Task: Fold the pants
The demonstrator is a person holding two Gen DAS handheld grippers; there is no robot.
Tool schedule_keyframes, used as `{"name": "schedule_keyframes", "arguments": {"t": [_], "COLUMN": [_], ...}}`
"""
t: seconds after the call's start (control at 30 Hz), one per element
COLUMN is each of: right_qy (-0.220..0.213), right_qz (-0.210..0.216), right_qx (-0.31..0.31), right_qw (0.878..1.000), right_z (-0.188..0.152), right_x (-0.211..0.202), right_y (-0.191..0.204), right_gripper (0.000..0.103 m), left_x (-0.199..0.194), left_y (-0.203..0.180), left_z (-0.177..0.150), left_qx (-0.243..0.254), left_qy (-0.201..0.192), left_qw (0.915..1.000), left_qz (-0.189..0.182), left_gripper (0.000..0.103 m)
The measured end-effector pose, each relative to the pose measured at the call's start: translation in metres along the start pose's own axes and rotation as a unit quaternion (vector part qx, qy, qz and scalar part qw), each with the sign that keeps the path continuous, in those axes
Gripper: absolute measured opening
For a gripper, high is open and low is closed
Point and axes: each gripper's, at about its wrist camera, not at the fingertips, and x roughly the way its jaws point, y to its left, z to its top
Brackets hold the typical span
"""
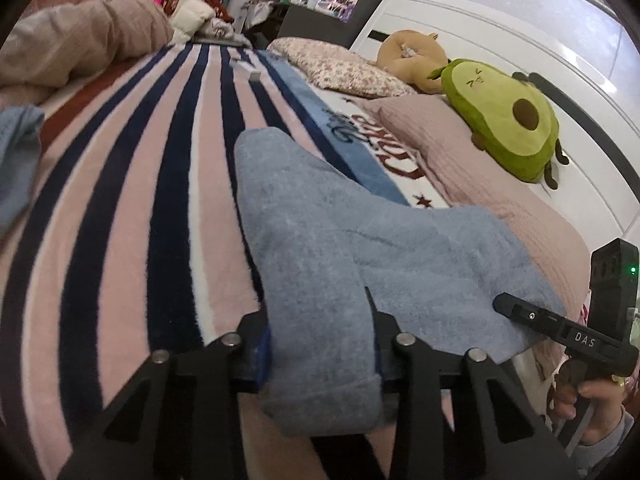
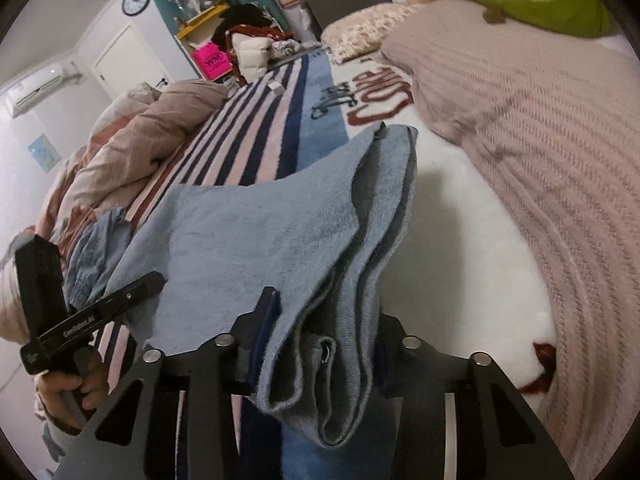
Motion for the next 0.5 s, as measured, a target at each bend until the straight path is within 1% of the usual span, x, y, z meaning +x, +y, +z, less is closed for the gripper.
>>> {"name": "schedule_keyframes", "arguments": {"t": [0.1, 0.23, 0.3, 0.37, 0.5], "right_qy": [-0.009, -0.008, 0.01, 0.038, 0.079], "right_qz": [0.015, 0.033, 0.047, 0.065, 0.067], "right_qx": [0.009, 0.003, 0.006, 0.016, 0.005], "right_qw": [1.0, 0.999, 0.999, 0.997, 0.995], "right_z": [-0.001, -0.007, -0.017, -0.031, -0.062], "right_x": [-0.015, -0.043, -0.053, -0.061, -0.072], "right_y": [0.001, 0.008, 0.01, 0.01, 0.015], "right_gripper": [0.032, 0.032, 0.032, 0.032, 0.032], "left_x": [-0.021, -0.056, -0.077, -0.093, -0.112], "left_y": [-0.01, -0.024, -0.027, -0.03, -0.033], "left_z": [-0.004, -0.029, -0.047, -0.068, -0.105], "left_qx": [0.006, 0.018, 0.018, 0.016, 0.008], "left_qy": [-0.01, -0.005, -0.002, 0.008, 0.019], "left_qw": [0.9999, 0.9998, 0.9998, 0.9998, 0.9998], "left_qz": [0.002, 0.006, 0.004, 0.005, 0.007], "left_gripper": [0.029, 0.029, 0.029, 0.029, 0.03]}}
